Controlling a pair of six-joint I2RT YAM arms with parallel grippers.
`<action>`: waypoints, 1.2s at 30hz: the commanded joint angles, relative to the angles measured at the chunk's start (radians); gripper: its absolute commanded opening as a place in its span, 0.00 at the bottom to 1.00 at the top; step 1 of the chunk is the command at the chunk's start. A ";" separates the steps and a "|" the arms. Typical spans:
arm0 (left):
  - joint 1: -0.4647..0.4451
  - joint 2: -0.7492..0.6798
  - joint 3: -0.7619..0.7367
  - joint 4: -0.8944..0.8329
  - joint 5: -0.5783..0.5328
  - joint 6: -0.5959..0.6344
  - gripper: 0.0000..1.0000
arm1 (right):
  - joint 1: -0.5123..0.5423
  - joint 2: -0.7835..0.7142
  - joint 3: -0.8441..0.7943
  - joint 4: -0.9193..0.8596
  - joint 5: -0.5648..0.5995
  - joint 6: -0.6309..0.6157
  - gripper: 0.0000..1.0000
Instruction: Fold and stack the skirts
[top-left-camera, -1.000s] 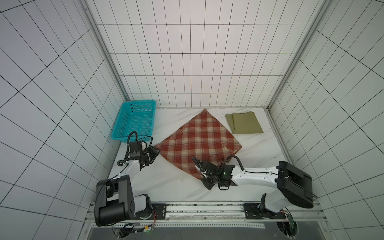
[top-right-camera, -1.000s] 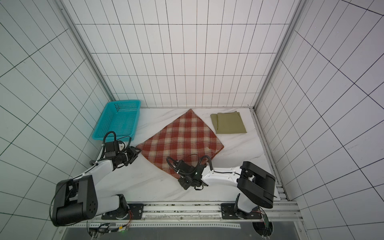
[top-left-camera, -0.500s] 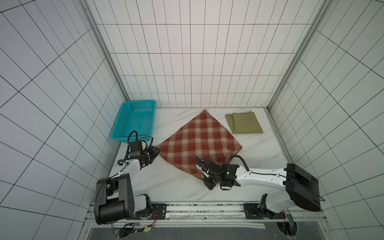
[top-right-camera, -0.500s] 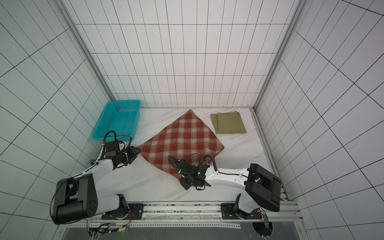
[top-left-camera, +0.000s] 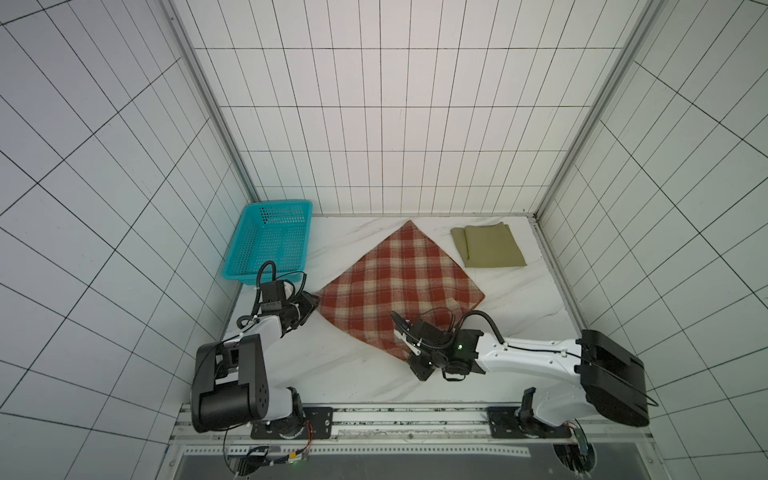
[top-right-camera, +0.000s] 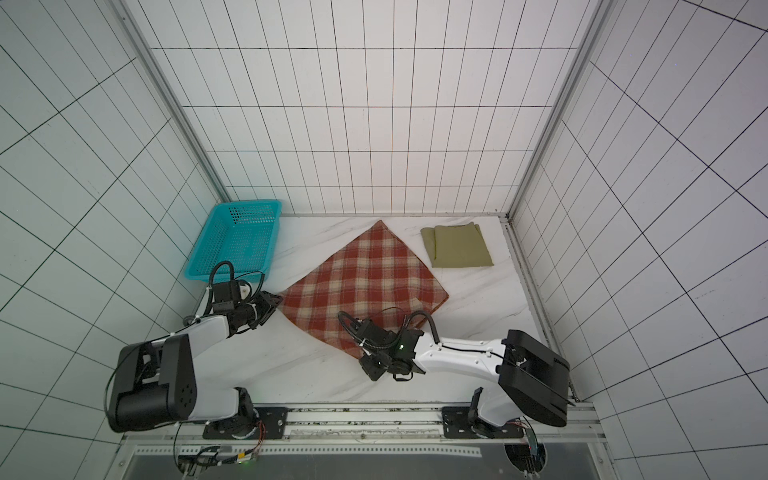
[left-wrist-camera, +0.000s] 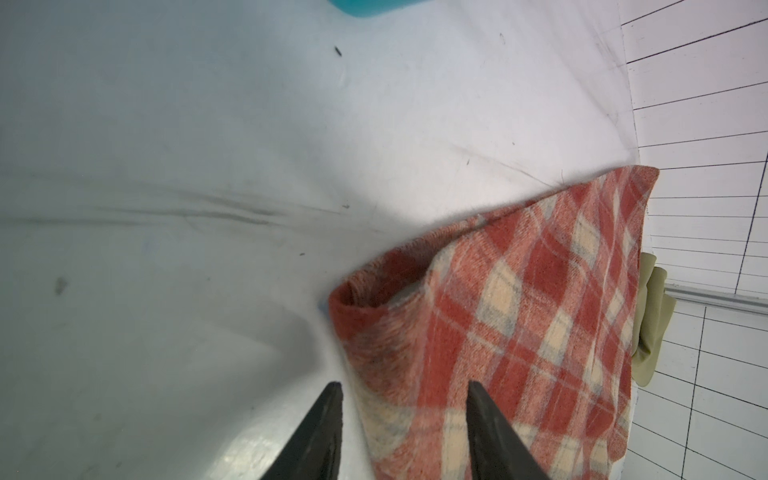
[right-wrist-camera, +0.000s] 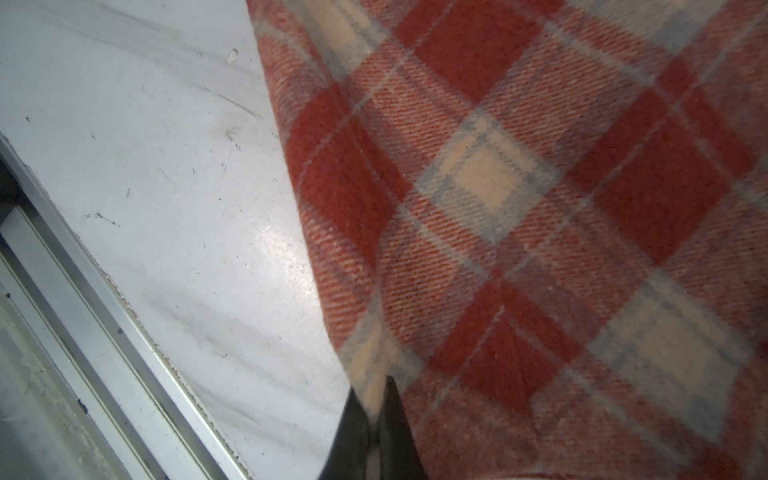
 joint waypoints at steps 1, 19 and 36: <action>0.004 0.023 -0.004 0.054 -0.016 -0.006 0.46 | 0.004 -0.023 -0.046 -0.030 -0.017 0.014 0.00; -0.021 0.084 -0.033 0.105 -0.026 -0.010 0.32 | 0.005 -0.033 -0.023 -0.054 -0.007 0.012 0.00; -0.058 -0.085 0.017 -0.010 -0.045 -0.012 0.00 | 0.004 -0.092 -0.009 -0.078 -0.013 0.033 0.00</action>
